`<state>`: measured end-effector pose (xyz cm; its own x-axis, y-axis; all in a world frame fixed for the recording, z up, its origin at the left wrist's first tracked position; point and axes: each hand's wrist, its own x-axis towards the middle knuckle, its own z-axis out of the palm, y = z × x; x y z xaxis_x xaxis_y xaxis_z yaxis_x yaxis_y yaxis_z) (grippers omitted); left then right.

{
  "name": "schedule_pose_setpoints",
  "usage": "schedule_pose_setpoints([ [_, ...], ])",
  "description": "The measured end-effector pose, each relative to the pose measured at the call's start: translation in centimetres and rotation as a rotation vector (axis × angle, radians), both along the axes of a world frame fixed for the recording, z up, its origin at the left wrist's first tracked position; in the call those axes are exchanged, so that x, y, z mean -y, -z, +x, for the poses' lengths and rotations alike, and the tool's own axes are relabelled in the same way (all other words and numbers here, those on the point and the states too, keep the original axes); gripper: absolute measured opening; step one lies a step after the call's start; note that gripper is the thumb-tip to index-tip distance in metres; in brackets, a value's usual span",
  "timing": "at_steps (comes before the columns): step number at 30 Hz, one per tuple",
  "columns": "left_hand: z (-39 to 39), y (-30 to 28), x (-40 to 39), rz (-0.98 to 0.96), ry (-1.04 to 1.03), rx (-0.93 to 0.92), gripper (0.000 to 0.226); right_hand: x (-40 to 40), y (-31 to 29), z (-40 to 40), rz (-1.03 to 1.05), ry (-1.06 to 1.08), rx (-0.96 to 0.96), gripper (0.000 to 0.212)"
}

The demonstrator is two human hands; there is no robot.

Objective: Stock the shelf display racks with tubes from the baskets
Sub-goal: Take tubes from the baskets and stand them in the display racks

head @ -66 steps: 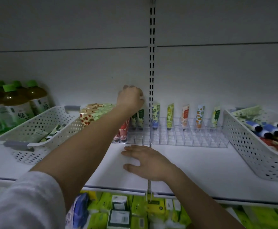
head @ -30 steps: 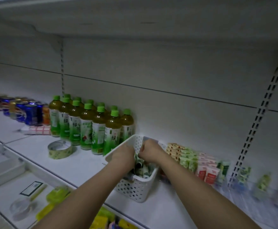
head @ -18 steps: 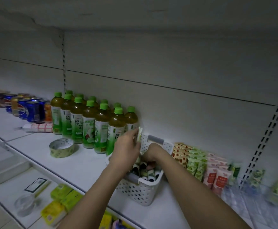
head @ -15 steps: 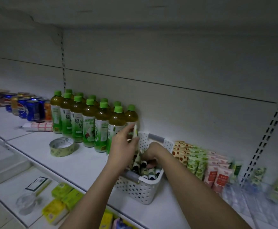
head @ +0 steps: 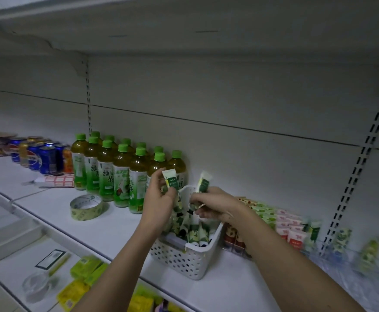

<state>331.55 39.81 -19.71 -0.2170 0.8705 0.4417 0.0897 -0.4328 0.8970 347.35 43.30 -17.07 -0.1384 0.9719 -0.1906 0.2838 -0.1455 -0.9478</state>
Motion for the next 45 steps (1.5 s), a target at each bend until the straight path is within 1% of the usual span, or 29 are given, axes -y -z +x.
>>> schedule_pose_setpoints([
  [1, 0.1, -0.1, 0.1, 0.004, -0.01, -0.016, 0.048, 0.6, -0.1, 0.7, 0.028, -0.016, -0.064, 0.018],
  [3, 0.3, -0.5, 0.2, -0.003, 0.022, -0.032, 0.046, 1.7, -0.1, 2.4, 0.092, -0.027, -0.127, 0.022],
  [7, 1.7, -1.8, 0.5, -0.024, 0.208, 0.056, 0.035, 3.4, -0.9, 5.5, 0.207, -0.007, -0.164, 0.032],
  [10, 3.6, -3.4, 1.1, -0.008, 0.375, 0.102, 0.024, 4.6, -2.0, 7.7, 0.186, 0.021, -0.305, 0.039],
  [12, 5.0, -4.5, 1.4, -0.006, 0.45, 0.077, 0.021, 5.6, -2.8, 9.1, 0.184, 0.034, -0.317, 0.045],
  [14, 6.3, -5.5, 1.7, 0.004, 0.467, -0.015, 0.021, 7.0, -3.5, 10.7, 0.239, 0.047, -0.276, 0.039],
  [16, 7.5, -6.3, 1.9, 0.012, 0.459, -0.119, 0.024, 8.5, -4.5, 12.5, 0.334, 0.088, -0.193, 0.026],
  [18, 8.6, -7.1, 2.0, 0.01, 0.47, -0.163, 0.025, 10.1, -5.6, 14.6, 0.441, 0.141, -0.107, 0.017],
  [20, 9.8, -7.9, 2.0, 0.004, 0.529, -0.134, 0.022, 11.2, -6.5, 16.9, 0.527, 0.216, -0.072, 0.013],
  [23, 11.9, -8.9, 2.2, -0.021, 0.643, -0.016, 0.016, 12.4, -7.1, 19.8, 0.604, 0.336, -0.006, 0.01],
  [27, 15.1, -9.3, 2.5, -0.044, 0.707, -0.023, 0.013, 13.4, -6.9, 22.8, 0.609, 0.4, 0.062, 0.006],
  [30, 16.9, -9.1, 2.8, -0.057, 0.744, -0.076, 0.012, 13.6, -6.3, 25.1, 0.645, 0.445, 0.255, 0.007],
  [32, 18.1, -9.0, 3.0, -0.064, 0.726, -0.128, 0.012, 13.5, -5.8, 26.3, 0.638, 0.47, 0.41, 0.004],
  [35, 19.7, -9.3, 3.0, -0.067, 0.689, -0.248, 0.012, 13.2, -4.9, 27.3, 0.599, 0.436, 0.61, 0.008],
  [37, 20.6, -9.8, 3.0, -0.067, 0.664, -0.3, 0.01, 12.7, -4.3, 27.7, 0.594, 0.417, 0.706, 0.007],
  [40, 21.6, -10.2, 2.9, -0.084, 0.653, -0.31, 0.013, 11.8, -3.8, 28.2, 0.616, 0.422, 0.828, 0.01],
  [45, 22.6, -9.3, 2.8, -0.092, 0.656, -0.331, 0.01, 10.7, -3.2, 28.4, 0.641, 0.36, 1.015, 0.014],
])
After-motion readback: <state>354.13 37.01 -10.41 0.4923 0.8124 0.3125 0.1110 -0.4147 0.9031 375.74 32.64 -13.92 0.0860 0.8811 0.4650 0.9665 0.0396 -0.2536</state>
